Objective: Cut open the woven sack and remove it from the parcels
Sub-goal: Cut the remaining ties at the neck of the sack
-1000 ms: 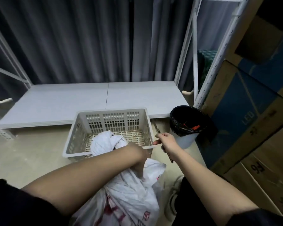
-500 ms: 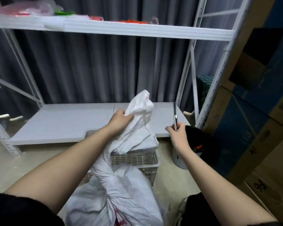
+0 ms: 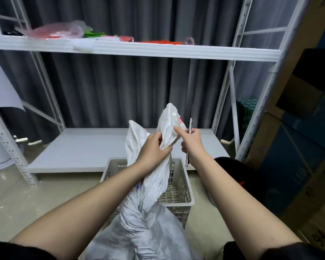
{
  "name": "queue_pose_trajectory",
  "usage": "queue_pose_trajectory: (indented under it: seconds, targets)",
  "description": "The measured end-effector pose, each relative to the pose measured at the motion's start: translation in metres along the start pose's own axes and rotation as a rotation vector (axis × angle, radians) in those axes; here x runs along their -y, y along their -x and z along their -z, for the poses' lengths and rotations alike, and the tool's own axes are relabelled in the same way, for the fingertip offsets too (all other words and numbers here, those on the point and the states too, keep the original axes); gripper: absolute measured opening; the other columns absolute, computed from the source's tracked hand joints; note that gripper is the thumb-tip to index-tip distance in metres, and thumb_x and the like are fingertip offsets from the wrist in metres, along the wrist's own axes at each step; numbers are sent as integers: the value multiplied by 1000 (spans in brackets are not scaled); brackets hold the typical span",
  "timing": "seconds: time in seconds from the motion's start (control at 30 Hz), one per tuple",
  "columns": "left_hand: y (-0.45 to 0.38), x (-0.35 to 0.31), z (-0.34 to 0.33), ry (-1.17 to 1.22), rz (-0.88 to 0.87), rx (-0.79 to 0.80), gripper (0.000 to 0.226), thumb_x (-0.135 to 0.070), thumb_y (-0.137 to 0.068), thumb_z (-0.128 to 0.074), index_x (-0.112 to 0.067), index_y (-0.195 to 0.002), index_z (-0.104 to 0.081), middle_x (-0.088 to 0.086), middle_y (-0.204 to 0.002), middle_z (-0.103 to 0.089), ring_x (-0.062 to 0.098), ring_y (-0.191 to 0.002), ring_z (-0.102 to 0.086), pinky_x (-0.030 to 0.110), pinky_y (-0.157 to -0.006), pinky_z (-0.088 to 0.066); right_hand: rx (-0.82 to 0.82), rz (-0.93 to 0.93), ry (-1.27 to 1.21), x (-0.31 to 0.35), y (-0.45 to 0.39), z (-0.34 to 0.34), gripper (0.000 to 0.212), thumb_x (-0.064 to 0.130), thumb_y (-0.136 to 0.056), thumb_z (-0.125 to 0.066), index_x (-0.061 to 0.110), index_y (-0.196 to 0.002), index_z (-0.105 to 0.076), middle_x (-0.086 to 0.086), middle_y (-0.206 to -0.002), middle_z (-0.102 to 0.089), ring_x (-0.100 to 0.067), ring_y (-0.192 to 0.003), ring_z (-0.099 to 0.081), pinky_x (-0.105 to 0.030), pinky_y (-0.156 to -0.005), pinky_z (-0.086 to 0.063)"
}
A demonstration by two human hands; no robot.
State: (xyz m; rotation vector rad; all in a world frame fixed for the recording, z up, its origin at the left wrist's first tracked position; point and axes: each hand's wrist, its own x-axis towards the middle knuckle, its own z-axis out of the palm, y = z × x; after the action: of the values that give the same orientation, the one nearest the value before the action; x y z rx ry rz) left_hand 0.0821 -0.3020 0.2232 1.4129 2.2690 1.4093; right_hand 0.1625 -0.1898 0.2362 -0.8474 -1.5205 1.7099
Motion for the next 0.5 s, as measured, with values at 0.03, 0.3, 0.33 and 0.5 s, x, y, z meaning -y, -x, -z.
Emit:
queue_pose_trajectory:
  seconds: [0.03, 0.3, 0.33, 0.5]
  targets:
    - [0, 1, 0, -26, -21, -3, 25, -23, -80, -63, -13, -101, -55, 3, -98, -59, 18, -90, -58, 42, -84, -50, -5, 6, -4, -1, -3, 2, 40, 25, -83, -71, 14, -96, -35, 2, -69, -39, -9, -44, -29, -19, -39, -27]
    - [-1, 11, 10, -75, -11, -58, 23, -30, -83, -64, -14, -96, -53, -1, -100, -56, 16, -91, -56, 39, -84, -49, 53, 79, -30, -9, -3, 13, 30, 16, -84, -69, 18, -87, -39, 3, -67, -38, -5, -41, -29, -18, -38, -25]
    - [0, 9, 11, -60, 1, -16, 27, -35, -82, -65, -16, -96, -52, -2, -101, -57, 16, -92, -58, 39, -84, -50, 39, 82, -14, -11, -3, 15, 28, 14, -85, -67, 17, -90, -40, 4, -67, -38, -5, -41, -30, -17, -38, -25]
    - [5, 11, 28, -335, -135, -242, 47, -60, -83, -39, -21, -105, -53, -5, -109, -58, 15, -100, -56, 33, -88, -40, -18, 33, -95, -21, -4, 27, 20, 2, -85, -51, 19, -94, -47, 5, -61, -34, -3, -37, -28, -16, -36, -25]
